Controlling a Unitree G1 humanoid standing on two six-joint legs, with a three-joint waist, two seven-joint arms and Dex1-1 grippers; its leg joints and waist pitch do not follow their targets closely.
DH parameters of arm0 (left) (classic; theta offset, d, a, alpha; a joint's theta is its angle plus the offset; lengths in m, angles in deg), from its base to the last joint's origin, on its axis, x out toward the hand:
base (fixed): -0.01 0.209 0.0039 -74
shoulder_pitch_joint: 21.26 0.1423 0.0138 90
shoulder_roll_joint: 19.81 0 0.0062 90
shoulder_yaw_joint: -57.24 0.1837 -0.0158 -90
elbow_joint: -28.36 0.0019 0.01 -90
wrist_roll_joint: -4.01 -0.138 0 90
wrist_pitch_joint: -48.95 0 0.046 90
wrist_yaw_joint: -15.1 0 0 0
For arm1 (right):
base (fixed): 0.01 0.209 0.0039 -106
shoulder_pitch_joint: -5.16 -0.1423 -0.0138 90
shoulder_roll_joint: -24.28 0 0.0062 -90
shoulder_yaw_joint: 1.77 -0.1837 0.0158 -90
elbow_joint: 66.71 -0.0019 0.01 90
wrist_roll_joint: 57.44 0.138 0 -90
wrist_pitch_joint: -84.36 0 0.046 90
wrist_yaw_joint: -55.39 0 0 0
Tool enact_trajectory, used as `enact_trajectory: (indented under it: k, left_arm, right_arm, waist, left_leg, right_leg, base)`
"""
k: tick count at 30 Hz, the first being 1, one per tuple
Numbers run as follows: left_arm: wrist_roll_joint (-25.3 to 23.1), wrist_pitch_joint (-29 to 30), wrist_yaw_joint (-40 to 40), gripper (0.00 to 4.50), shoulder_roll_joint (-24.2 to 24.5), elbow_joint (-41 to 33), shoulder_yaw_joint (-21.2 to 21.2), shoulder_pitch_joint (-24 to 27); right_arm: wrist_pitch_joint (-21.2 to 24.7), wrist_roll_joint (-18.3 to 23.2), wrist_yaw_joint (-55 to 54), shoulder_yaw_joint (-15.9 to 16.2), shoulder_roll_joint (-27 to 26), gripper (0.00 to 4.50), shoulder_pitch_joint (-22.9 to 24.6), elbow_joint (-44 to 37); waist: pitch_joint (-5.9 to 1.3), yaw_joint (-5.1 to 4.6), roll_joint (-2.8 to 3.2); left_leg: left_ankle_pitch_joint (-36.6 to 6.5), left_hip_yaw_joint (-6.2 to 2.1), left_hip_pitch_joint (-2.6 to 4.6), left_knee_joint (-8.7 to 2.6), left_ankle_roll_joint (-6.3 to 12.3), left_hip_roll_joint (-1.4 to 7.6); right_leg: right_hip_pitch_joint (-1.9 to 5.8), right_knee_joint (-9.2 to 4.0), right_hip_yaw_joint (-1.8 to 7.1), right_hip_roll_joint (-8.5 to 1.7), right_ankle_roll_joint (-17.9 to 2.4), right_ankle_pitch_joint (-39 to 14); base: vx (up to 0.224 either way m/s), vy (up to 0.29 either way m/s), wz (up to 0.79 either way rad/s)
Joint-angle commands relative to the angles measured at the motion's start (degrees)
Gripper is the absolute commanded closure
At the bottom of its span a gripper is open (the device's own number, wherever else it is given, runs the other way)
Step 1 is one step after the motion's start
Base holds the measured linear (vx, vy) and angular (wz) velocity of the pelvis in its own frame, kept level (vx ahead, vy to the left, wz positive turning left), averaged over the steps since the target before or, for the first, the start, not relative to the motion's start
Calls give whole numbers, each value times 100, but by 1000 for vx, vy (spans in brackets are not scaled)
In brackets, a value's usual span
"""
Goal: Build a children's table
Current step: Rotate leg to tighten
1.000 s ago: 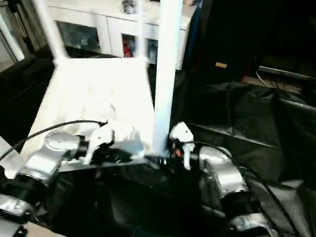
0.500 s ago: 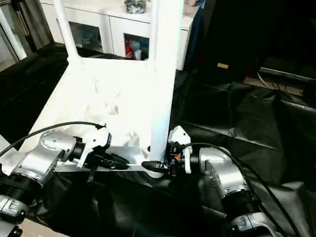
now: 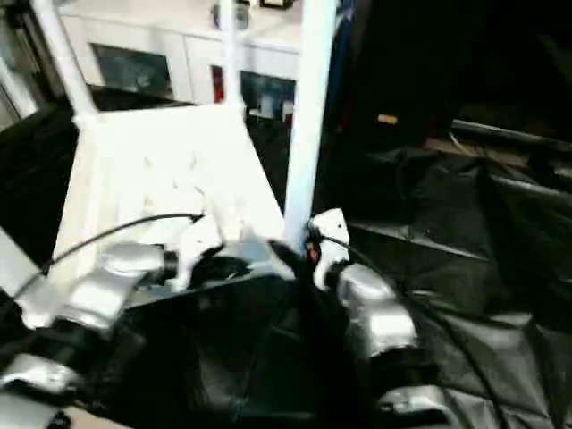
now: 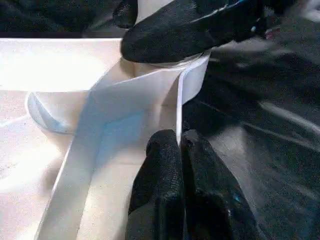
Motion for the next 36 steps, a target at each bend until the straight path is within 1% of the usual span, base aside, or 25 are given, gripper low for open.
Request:
enact_trajectory:
  k: [1, 2, 3, 4, 5, 6, 7, 9, 10, 15, 17, 18, 19, 20, 21, 24, 25, 26, 29, 30, 31, 32, 33, 34, 36]
  left_arm:
    - [88, 70, 276, 450, -551, -122, 314, 5]
    - [63, 107, 336, 450, -607, -140, 341, 16]
    - [3, 198, 426, 450, -718, -183, 400, 47]
    - [3, 198, 426, 450, -718, -183, 400, 47]
    - [-22, 234, 440, 450, -733, -193, 422, 51]
    - [-41, 250, 418, 450, -721, -195, 450, 38]
    - [-37, 278, 322, 450, -657, -204, 465, 9]
    - [-34, 270, 258, 450, -615, -200, 472, -12]
    - [7, 267, 63, 450, -508, -216, 472, -44]
    - [133, 256, -499, 450, -210, -368, 457, -24]
    - [205, 285, -731, 450, -86, -465, 457, 30]
    - [281, 243, -950, 450, 17, -553, 469, 88]
    - [383, 237, -1258, 450, 181, -689, 488, 179]
    - [383, 237, -1258, 450, 181, -689, 488, 179]
    - [460, 204, -1547, 450, 363, -805, 504, 265]
    - [504, 186, -1853, 450, 652, -903, 488, 366]
    - [504, 186, -1853, 450, 652, -903, 488, 366]
    - [485, 167, -1898, 450, 735, -884, 480, 372]
    - [498, 148, -2101, 450, 1074, -824, 392, 333]
    - [510, 137, -2157, 450, 1160, -769, 354, 290]
    - [510, 137, -2157, 450, 1160, -769, 354, 290]
    - [480, 97, -2184, 450, 1251, -658, 327, 203]
    - [436, 67, -2175, 450, 1370, -461, 282, 15]
    - [436, 67, -2175, 450, 1370, -461, 282, 15]
    - [423, 33, -2128, 450, 1408, -247, 211, -175]
  right_arm:
    - [112, -238, -101, 469, -450, 188, 71, 339]
    - [73, -262, -129, 498, -504, 188, 65, 336]
    - [-64, -316, -148, 565, -611, 188, 37, 343]
    - [-64, -316, -148, 565, -611, 188, 37, 343]
    - [-87, -281, -114, 561, -640, 153, 24, 339]
    - [-39, -201, -17, 546, -646, 153, 21, 275]
    - [22, -142, 151, 579, -571, 153, 50, 129]
    - [37, -124, 246, 602, -502, 113, 74, 51]
    - [84, -116, 427, 634, -312, 113, 126, -112]
    - [200, 57, 1324, 717, 274, 97, 314, -563]
    - [254, 145, 1685, 762, 501, 97, 391, -740]
    - [333, 229, 1970, 798, 667, 97, 439, -870]
    - [437, 332, 2347, 851, 879, 97, 490, -1027]
    - [437, 332, 2347, 851, 879, 97, 490, -1027]
    - [523, 402, 2707, 910, 1063, 97, 514, -1146]
    - [590, 414, 3166, 1015, 1262, 97, 523, -1246]
    - [590, 414, 3166, 1015, 1262, 97, 523, -1246]
    - [537, 382, 3288, 1051, 1322, 97, 506, -1215]
    - [507, 363, 3598, 1180, 1408, 97, 388, -1089]
    - [513, 365, 3651, 1205, 1403, 113, 323, -1037]
    - [513, 365, 3651, 1205, 1403, 124, 323, -1037]
    - [541, 383, 3696, 1230, 1390, 124, 239, -998]
    - [605, 402, 3819, 1275, 1378, 124, 107, -947]
    - [605, 402, 3819, 1275, 1378, 135, 107, -947]
    - [545, 330, 3939, 1328, 1348, 159, -29, -734]
  waist:
    - [-209, 10, 1]
    - [-214, 11, 12]
    - [-215, 16, 71]
    - [-217, 5, 54]
    - [-223, 6, 45]
    - [-223, 11, 154]
    - [-229, -3, 180]
    - [-242, -26, 148]
    - [-239, -23, 185]
    - [-278, -4, 201]
    - [-293, -1, 187]
    - [-309, 8, 137]
    - [-302, 4, 158]
    - [-303, -1, 10]
    - [-294, 27, 80]
    - [-281, 46, 92]
    - [-279, 57, 41]
    - [-261, 73, 71]
    - [-236, 100, 57]
    - [-240, 98, -4]
    - [-240, 98, -4]
    - [-242, 93, -87]
    - [-233, 115, -67]
    - [-254, 126, -30]
    - [-249, 136, -84]
  left_leg:
    - [-1497, -44, -17, -441, -12, 145]
    - [-1492, -43, -14, -442, -16, 153]
    - [-1443, -42, -5, -438, -3, 149]
    - [-1448, -34, -5, -435, 7, 150]
    - [-1407, -36, -19, -435, 37, 143]
    - [-1414, -46, -14, -438, 26, 140]
    - [-1428, -44, -8, -433, 29, 137]
    - [-1427, -34, -23, -424, 66, 127]
    - [-1414, -36, -26, -422, 97, 121]
    - [-967, -28, -54, -360, 314, 118]
    - [-741, -28, -58, -338, 416, 119]
    - [-600, -19, -59, -314, 530, 114]
    - [-531, -14, -64, -305, 603, 115]
    - [-517, -3, -70, -303, 666, 120]
    - [-531, -12, -70, -312, 714, 131]
    - [-560, -7, -44, -315, 694, 154]
    - [-582, -1, -39, -319, 696, 161]
    - [-666, -1, -41, -332, 651, 162]
    - [-932, -2, -15, -366, 465, 170]
    - [-954, 2, -9, -369, 374, 171]
    - [-954, 2, -9, -369, 374, 171]
    - [-878, 0, -29, -368, 383, 165]
    - [-856, -11, -33, -376, 377, 152]
    - [-778, 0, 18, -355, 344, 161]
    - [-591, 7, -11, -344, 380, 151]
  right_leg:
    - [157, -530, 262, -290, -951, -1729]
    - [152, -522, 264, -293, -963, -1691]
    - [147, -516, 265, -285, -994, -1531]
    - [146, -521, 265, -278, -1008, -1469]
    - [166, -506, 262, -273, -1033, -1359]
    - [166, -493, 265, -272, -1053, -1290]
    - [165, -490, 260, -255, -1086, -1129]
    - [192, -489, 254, -237, -1120, -963]
    - [198, -489, 251, -241, -1145, -933]
    - [256, -419, 240, -233, -1326, -242]
    - [275, -369, 235, -234, -1446, 179]
    - [291, -336, 234, -237, -1515, 375]
    - [279, -333, 231, -240, -1580, 486]
    - [294, -340, 226, -236, -1579, 483]
    - [283, -331, 228, -265, -1574, 309]
    - [254, -327, 224, -249, -1601, 187]
    - [250, -332, 219, -250, -1604, 160]
    - [244, -339, 224, -264, -1593, 1]
    - [221, -370, 230, -265, -1503, -452]
    - [222, -371, 238, -267, -1474, -489]
    - [222, -371, 238, -267, -1474, -489]
    - [235, -359, 237, -269, -1464, -448]
    - [227, -355, 237, -279, -1422, -617]
    - [206, -340, 248, -294, -1462, -496]
    - [218, -296, 242, -279, -1547, -93]
  base:
    - [0, 0, 0]
    - [0, 0, 0]
    - [0, 0, 0]
    - [0, 0, 0]
    - [0, 0, 0]
    - [0, 0, 0]
    - [0, 0, 0]
    - [0, 0, 0]
    - [0, 0, 0]
    - [0, 0, 0]
    - [0, 0, 0]
    - [0, 0, 0]
    - [0, 0, 0]
    - [0, 0, 0]
    - [0, 0, 0]
    - [0, 0, 0]
    - [0, 0, 0]
    - [0, 0, 0]
    - [0, 0, 0]
    - [0, 0, 0]
    - [0, 0, 0]
    - [0, 0, 0]
    - [0, 0, 0]
    - [0, 0, 0]
    - [0, 0, 0]
